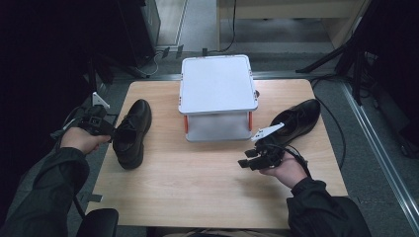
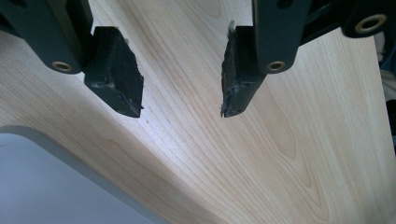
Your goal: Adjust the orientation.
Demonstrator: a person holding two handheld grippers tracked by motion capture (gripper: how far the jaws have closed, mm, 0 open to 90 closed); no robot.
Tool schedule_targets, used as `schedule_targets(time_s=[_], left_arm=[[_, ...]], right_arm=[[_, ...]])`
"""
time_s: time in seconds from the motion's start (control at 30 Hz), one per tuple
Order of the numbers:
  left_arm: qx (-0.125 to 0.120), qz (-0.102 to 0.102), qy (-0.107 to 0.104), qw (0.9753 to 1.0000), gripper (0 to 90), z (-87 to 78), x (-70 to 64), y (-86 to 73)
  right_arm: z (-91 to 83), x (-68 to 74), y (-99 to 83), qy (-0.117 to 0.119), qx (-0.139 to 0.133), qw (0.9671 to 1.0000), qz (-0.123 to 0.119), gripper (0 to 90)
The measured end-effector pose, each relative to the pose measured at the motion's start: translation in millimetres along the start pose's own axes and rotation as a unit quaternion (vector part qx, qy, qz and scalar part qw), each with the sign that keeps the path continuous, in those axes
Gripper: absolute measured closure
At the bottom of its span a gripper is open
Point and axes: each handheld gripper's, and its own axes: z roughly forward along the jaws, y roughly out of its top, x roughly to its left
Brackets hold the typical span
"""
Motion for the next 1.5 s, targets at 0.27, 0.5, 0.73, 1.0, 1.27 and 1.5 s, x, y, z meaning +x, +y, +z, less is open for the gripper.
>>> schedule_targets(time_s=[0.27, 0.5, 0.73, 1.0, 1.27, 1.5], left_arm=[[0.007, -0.018, 0.011, 0.9998, 68.4, 24.8, 3.3, 7.0], [0.011, -0.033, 0.007, 0.9994, 76.9, 33.5, 10.9, 12.1], [0.022, -0.049, 0.017, 0.9984, 82.8, 40.2, 11.0, 18.9], [0.046, -0.093, -0.002, 0.9945, 85.7, 34.1, 10.4, 28.2], [0.048, -0.094, -0.028, 0.9940, 85.9, 4.7, 1.3, 47.3], [0.021, -0.092, -0.035, 0.9950, 85.9, -35.1, -14.2, 68.8]], right_arm=[[0.2, 0.9, -0.1, -0.001, 0.002, 1.0000, 0.000, 49.2], [-0.3, 0.5, -0.1, 0.000, 0.002, 1.0000, 0.000, 49.2], [0.7, 1.0, 0.2, 0.001, 0.003, 1.0000, -0.002, 49.2], [0.5, 1.2, 0.2, 0.002, 0.004, 1.0000, -0.002, 49.3], [1.0, 0.5, 0.4, 0.003, 0.004, 1.0000, -0.003, 49.4], [1.7, 0.7, 0.9, 0.004, 0.005, 1.0000, -0.003, 49.5]])
